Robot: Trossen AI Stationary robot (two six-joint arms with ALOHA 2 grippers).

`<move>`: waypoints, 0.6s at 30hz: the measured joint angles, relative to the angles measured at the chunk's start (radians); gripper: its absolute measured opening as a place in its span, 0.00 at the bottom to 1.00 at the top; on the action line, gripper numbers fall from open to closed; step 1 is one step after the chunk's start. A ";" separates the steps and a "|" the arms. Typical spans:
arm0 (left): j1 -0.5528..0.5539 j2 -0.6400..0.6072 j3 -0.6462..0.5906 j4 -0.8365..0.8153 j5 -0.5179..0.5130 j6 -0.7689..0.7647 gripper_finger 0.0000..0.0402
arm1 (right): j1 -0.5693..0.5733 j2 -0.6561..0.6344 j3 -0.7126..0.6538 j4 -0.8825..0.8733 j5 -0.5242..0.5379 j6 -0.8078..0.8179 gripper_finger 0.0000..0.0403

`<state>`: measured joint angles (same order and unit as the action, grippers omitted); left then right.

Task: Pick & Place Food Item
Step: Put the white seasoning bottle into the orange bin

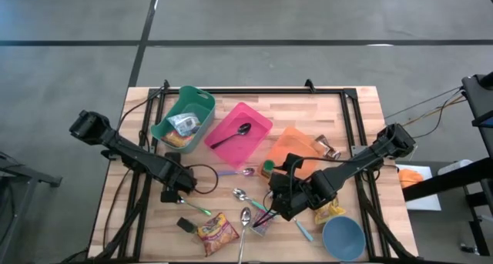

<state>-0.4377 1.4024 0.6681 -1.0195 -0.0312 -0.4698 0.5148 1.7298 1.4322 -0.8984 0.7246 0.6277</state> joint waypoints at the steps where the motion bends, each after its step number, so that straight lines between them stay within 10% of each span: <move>1: 0.000 0.002 0.005 -0.016 -0.003 -0.005 0.46 | 0.000 0.000 0.000 0.000 0.000 0.000 0.68; 18: 0.000 0.001 0.343 -0.181 -0.110 -0.126 0.46 | -0.002 0.000 0.000 0.124 0.008 -0.003 0.68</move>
<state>-0.4381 1.4033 1.0107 -1.2008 -0.1411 -0.5953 0.5127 1.7298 1.4320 -0.7747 0.7326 0.6246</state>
